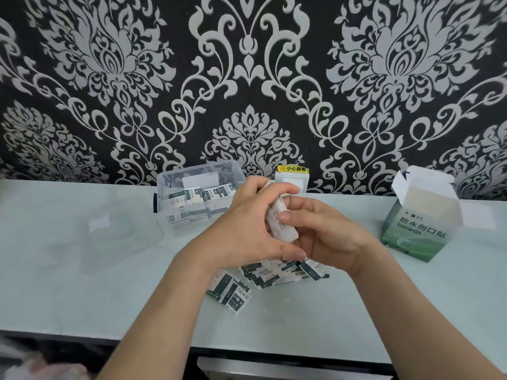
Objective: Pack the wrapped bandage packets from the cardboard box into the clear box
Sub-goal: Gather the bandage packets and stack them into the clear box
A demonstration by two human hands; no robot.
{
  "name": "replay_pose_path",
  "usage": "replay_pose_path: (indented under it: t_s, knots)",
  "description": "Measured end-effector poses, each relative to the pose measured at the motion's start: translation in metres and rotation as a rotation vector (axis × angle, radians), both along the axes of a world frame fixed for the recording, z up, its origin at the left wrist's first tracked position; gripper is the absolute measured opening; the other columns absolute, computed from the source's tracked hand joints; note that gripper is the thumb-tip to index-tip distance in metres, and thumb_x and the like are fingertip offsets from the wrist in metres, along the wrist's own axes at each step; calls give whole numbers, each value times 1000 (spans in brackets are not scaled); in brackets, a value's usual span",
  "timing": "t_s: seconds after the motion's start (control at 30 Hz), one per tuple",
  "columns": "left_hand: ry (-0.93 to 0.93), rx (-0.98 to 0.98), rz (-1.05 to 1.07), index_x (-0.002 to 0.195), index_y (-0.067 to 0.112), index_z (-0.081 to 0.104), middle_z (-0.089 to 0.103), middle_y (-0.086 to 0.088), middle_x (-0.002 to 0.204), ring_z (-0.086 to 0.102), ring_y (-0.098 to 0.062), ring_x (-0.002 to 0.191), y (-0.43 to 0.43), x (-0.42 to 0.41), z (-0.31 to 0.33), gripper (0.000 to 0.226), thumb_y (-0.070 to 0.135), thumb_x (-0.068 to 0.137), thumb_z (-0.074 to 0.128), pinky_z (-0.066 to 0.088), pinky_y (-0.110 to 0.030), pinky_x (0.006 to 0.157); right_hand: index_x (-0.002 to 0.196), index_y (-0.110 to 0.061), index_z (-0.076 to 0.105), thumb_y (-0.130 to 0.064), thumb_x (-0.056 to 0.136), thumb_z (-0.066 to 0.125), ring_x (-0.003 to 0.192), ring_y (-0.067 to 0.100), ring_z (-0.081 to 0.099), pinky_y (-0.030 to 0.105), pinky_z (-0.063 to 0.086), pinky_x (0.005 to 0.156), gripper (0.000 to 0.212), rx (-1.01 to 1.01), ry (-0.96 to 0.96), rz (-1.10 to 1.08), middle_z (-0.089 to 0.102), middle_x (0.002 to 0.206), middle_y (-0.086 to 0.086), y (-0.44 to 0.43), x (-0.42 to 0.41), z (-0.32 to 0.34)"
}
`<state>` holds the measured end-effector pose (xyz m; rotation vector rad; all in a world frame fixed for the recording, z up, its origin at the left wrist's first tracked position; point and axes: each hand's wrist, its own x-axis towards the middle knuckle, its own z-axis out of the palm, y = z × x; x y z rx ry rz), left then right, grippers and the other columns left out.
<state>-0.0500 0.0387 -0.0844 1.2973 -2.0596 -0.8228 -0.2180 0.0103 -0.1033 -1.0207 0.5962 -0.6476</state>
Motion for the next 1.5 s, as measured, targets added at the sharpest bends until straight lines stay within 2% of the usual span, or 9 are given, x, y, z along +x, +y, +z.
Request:
replay_pose_path:
  t_s: [0.17,0.37,0.47,0.53,0.67,0.8,1.1,1.27,1.5]
  knots:
    - [88,42,-5,109,46,62,49,18,118,46,10,114,-14,29,28,24,39,87,64,37,-19,101,100,0,59,-4,82,72,64,17,59,19,47,56,22,-220,294,-49,69,87,26,-7,9,34]
    - [264,133,246,99,26,71,67,-1,93,64,-4,79,-48,74,48,20,10,92,62,55,-20,74,73,-17,64,-13,73,77,66,19,60,44,56,77,13,-653,736,-130,72,76,14,-35,59,72]
    - [332,138,394,107,24,67,70,-9,90,68,-17,77,-67,91,46,23,8,90,65,58,-26,71,76,-19,62,-17,73,73,58,14,54,25,47,55,12,-764,903,-126,65,67,0,-54,83,78]
    - [160,60,512,106,25,63,71,-4,84,69,-18,74,-79,102,38,25,9,87,69,58,-30,70,83,-17,61,-17,76,72,56,13,53,22,44,53,13,-825,1013,-79,61,68,-2,-64,98,81]
    - [-623,-152,418,94,29,72,68,8,89,64,-18,90,-94,118,13,19,14,82,69,53,-34,81,93,-7,63,-19,77,72,67,21,59,34,55,73,22,-846,1224,23,62,69,4,-86,126,70]
    - [-715,-120,330,85,33,74,71,7,91,63,-19,91,-99,125,-2,14,22,79,67,54,-35,81,78,-10,53,-20,82,70,41,12,53,21,44,44,21,-859,1397,127,56,59,2,-98,150,54]
    - [-743,-114,233,92,35,75,71,8,89,64,-18,88,-106,133,-20,17,26,78,70,55,-34,76,76,-11,50,-18,80,70,51,14,56,24,48,56,21,-859,1550,191,58,60,1,-115,176,26]
    - [-707,-96,219,93,34,75,71,5,92,63,-19,91,-106,133,-20,21,21,77,68,54,-35,80,112,-12,53,-25,83,69,80,22,57,34,55,79,36,-860,1605,247,55,92,3,-114,180,18]
    - [-683,-100,192,97,30,76,69,9,86,59,-16,89,-109,132,-20,27,13,80,61,52,-32,79,65,-7,55,1,78,67,55,20,62,32,59,69,19,-818,1558,157,60,53,5,-123,170,27]
